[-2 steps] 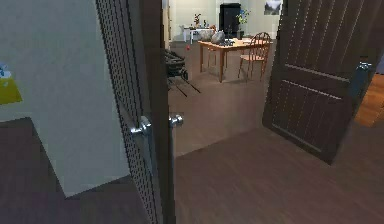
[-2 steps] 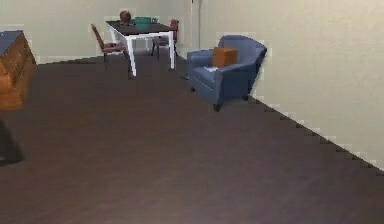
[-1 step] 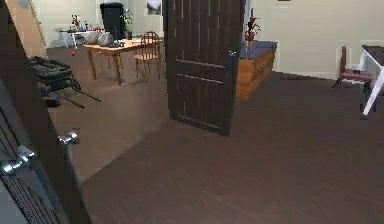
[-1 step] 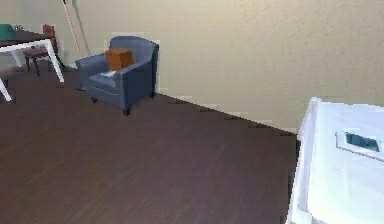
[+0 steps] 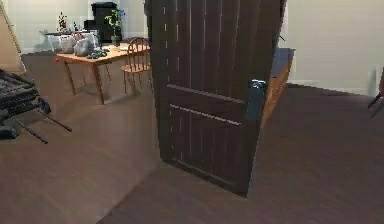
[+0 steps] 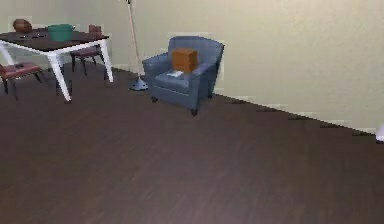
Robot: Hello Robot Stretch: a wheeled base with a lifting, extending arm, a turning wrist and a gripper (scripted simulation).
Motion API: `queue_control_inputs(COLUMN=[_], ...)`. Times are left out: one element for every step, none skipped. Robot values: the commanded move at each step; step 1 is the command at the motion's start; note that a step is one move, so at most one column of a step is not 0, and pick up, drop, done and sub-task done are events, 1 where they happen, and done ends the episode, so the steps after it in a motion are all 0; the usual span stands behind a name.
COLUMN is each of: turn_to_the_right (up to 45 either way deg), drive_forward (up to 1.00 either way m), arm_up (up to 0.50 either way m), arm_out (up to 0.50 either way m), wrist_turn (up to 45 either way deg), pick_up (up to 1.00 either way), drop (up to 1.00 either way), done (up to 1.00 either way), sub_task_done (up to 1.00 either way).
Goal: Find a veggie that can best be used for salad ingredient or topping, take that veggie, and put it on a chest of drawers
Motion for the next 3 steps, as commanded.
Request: queue_control_inputs(turn_to_the_right=[-24.0,0.0,0.0], drive_forward=[0.0,1.0,0.9], arm_up=[0.0,0.0,0.0], arm_out=[0.0,0.0,0.0], wrist_turn=[0.0,0.0,0.0], pick_up=[0.0,0.0,0.0], drop=[0.0,0.0,0.0], done=[0.0,0.0,0.0], sub_task_done=[0.0,0.0,0.0])
